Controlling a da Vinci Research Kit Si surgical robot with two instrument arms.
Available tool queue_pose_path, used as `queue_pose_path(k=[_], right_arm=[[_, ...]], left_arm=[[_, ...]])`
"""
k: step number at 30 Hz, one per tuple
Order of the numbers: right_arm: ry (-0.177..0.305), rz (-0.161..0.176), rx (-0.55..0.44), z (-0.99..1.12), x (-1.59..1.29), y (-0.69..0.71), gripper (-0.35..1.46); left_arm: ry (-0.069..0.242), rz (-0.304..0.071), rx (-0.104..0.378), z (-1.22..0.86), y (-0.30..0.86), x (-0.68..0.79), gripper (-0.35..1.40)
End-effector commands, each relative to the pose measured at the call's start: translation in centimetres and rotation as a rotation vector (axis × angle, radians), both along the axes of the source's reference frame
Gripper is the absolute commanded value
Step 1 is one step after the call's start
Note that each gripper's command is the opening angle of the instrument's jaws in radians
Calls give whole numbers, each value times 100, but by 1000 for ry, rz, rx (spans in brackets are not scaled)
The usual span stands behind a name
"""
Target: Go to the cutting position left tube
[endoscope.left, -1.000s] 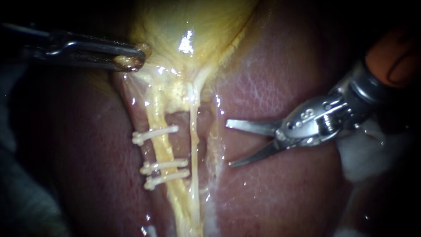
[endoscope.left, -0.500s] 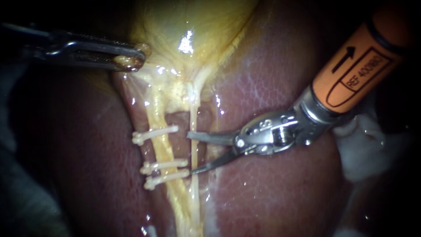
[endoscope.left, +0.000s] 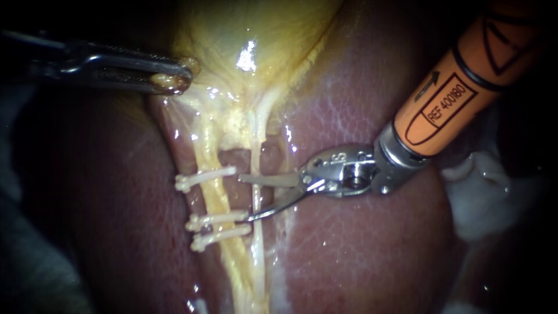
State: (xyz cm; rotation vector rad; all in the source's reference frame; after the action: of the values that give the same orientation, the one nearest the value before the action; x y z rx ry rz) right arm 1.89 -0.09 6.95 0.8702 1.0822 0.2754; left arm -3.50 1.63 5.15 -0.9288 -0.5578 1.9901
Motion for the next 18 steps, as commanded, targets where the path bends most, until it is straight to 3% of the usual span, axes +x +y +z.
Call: queue_pose_path(k=[1,5,18], right_arm=[[8,1,12,0,3,0,140],[34,-22,34,2,13,-3,140],[145,-41,111,-12,58,-16,140]], left_arm=[[1,-1,-1,0,0,0,-35],[1,-1,-1,0,0,-1,-35],[2,-1,-1,1,0,-1,-35]])
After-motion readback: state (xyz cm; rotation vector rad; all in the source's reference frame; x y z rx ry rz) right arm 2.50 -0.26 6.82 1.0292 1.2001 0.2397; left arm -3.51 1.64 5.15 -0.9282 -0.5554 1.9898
